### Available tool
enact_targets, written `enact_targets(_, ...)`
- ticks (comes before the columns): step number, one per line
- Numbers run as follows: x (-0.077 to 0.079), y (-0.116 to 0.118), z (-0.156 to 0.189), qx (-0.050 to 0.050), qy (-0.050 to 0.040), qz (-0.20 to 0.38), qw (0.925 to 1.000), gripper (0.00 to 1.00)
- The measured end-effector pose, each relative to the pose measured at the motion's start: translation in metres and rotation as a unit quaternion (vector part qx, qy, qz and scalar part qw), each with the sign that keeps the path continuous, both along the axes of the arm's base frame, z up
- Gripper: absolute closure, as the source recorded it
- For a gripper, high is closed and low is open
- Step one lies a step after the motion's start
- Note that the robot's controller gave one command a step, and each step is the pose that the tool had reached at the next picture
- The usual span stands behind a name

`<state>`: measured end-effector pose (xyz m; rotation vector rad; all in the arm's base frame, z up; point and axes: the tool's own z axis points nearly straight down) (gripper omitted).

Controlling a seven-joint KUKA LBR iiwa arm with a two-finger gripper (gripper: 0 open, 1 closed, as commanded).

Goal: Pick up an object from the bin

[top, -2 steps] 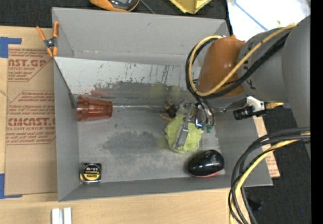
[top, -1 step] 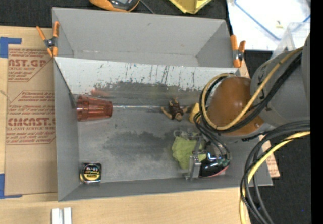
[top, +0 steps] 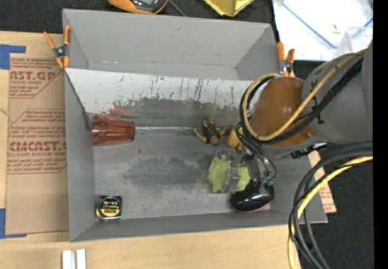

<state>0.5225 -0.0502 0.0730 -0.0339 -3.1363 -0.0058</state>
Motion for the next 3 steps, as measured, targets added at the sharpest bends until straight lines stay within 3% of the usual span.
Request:
enact_targets(1, 0.000, 0.000, 0.000, 0.000, 0.0000, 0.000, 1.0000, 1.00)
enact_targets(2, -0.010, 0.017, 0.008, 0.001, -0.0005, 0.011, 0.9999, 1.00)
enact_targets(3, -0.002, -0.008, 0.113, -0.001, -0.0035, 0.001, 1.0000, 1.00)
